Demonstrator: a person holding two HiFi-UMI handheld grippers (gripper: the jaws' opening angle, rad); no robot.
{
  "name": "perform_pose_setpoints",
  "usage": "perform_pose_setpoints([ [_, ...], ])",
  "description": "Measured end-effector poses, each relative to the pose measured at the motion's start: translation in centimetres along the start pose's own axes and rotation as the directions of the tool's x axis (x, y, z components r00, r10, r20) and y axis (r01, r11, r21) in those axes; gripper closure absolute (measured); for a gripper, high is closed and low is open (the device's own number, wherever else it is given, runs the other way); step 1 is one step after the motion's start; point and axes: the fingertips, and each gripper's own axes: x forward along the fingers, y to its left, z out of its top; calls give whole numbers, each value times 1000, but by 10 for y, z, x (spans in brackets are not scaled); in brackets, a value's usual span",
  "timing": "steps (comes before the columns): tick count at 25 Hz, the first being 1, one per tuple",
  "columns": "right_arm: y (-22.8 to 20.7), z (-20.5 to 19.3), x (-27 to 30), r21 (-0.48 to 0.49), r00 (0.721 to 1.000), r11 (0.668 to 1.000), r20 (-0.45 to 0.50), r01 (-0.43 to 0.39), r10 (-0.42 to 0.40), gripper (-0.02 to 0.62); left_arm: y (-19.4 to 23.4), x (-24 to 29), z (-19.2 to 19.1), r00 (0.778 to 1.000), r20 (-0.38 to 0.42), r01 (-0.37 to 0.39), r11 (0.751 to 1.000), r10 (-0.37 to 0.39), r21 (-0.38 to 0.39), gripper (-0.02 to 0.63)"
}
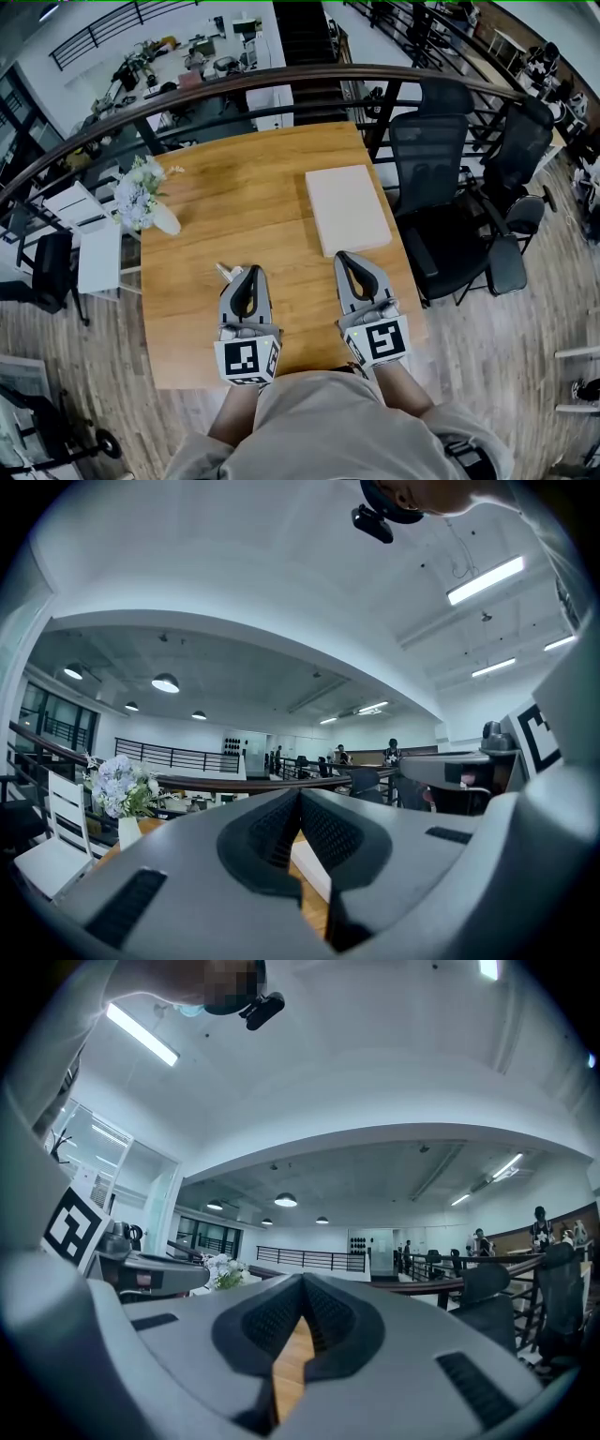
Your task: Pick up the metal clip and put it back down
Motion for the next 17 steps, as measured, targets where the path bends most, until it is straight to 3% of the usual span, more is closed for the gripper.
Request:
perform_pose_setpoints([
  [10,-24,-3,-11,13,998,998,-1,61,-61,569,-6,-2,-3,1000,-10,14,1000,-14,0,581],
  [17,-18,-3,-14,6,999,999,-2,34,-34,569,-13,-2,-10,999,-28,20,1000,-20,-2,581],
])
